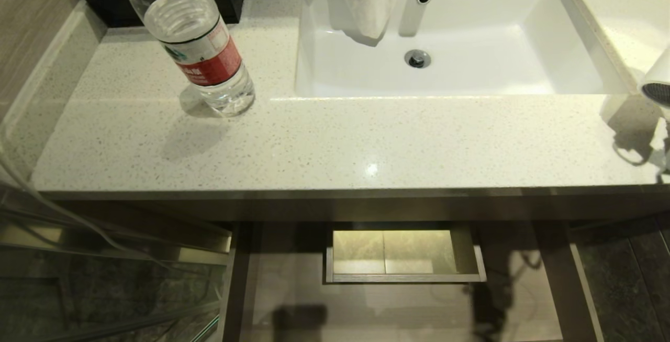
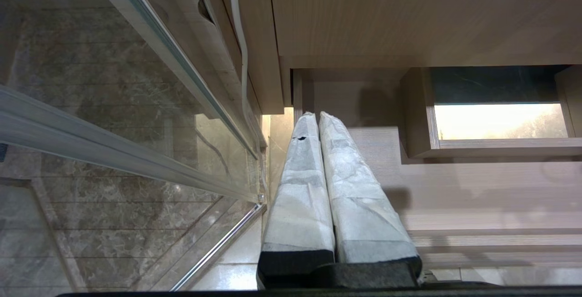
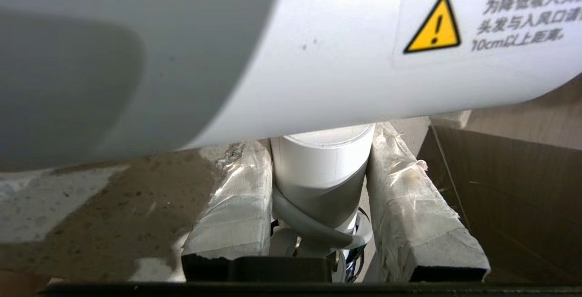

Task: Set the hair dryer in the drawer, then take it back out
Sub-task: Place it on the countertop

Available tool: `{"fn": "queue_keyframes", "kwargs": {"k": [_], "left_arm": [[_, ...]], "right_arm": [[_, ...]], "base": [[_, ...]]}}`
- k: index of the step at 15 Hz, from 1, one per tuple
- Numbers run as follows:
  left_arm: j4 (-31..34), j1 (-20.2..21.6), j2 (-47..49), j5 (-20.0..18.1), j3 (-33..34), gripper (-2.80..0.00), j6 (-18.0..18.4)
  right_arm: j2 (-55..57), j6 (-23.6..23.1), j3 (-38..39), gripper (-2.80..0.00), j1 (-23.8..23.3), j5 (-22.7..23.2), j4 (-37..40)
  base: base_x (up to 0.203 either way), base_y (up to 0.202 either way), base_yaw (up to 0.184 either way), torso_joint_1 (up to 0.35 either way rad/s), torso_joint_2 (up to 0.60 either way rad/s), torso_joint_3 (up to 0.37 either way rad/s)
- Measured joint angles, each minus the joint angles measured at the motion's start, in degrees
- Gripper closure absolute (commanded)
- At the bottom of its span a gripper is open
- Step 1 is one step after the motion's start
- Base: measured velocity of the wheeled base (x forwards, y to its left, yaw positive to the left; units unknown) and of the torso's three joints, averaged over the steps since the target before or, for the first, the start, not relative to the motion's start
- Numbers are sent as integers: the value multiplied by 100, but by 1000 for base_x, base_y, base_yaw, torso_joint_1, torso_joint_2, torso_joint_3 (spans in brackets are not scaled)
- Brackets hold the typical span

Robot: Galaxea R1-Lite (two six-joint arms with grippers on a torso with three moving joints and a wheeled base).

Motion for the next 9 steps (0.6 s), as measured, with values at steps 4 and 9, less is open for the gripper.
{"fn": "queue_keyframes", "kwargs": {"k": [4,9], "left_arm": [[0,0,0,2,0,0,0],[0,0,0,-2,0,0,0]], "right_arm": [[353,-308,-52,0,-2,365,-192],[782,-335,-254,0,-6,374,-222]], "base": [[0,0,0,0,0,0],[0,0,0,0,0,0]]}}
